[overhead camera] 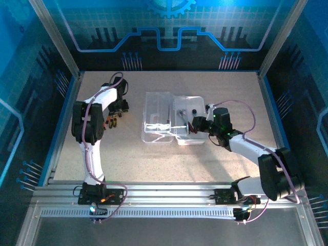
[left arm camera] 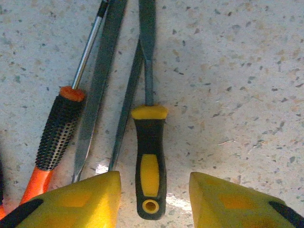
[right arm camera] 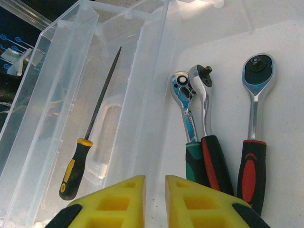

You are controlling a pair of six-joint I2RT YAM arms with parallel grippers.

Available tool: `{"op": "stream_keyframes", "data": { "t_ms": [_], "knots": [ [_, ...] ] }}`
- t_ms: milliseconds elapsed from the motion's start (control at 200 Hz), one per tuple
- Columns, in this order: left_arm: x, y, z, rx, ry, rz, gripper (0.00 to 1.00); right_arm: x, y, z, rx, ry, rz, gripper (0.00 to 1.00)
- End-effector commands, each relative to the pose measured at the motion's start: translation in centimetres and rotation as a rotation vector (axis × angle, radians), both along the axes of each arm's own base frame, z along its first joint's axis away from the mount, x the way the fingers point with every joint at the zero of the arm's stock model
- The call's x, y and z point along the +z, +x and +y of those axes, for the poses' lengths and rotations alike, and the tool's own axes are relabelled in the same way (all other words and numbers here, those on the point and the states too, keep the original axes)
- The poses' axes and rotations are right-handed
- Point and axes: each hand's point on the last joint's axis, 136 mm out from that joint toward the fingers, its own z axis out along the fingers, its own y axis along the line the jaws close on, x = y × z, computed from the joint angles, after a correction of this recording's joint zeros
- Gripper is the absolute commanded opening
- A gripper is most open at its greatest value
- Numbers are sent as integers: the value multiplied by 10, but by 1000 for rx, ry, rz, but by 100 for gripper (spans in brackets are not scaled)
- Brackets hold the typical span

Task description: Pack the tool kit

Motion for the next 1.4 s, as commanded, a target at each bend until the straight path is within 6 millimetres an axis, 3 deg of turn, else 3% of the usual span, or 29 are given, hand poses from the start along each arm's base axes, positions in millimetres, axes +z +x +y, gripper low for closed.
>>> {"op": "stream_keyframes", "data": {
  "t_ms": [0, 205, 925, 1196, 1396],
  "knots": [
    [7, -3, 4, -17, 30, 18, 37, 4, 4, 4, 7, 15, -20, 19],
    [1, -2, 1, -18, 17, 18, 29, 4, 4, 4, 8, 18, -17, 19],
    [-21, -11, -4, -29, -1, 57, 29, 9, 3, 4, 8, 26, -25, 19],
    [-18, -10, -6, -46, -2, 48, 16, 12, 3, 1, 0, 27, -32, 19],
    [8, -9, -15, -66, 7, -9, 13, 9, 3, 1, 0, 26, -29, 19]
  ]
}}
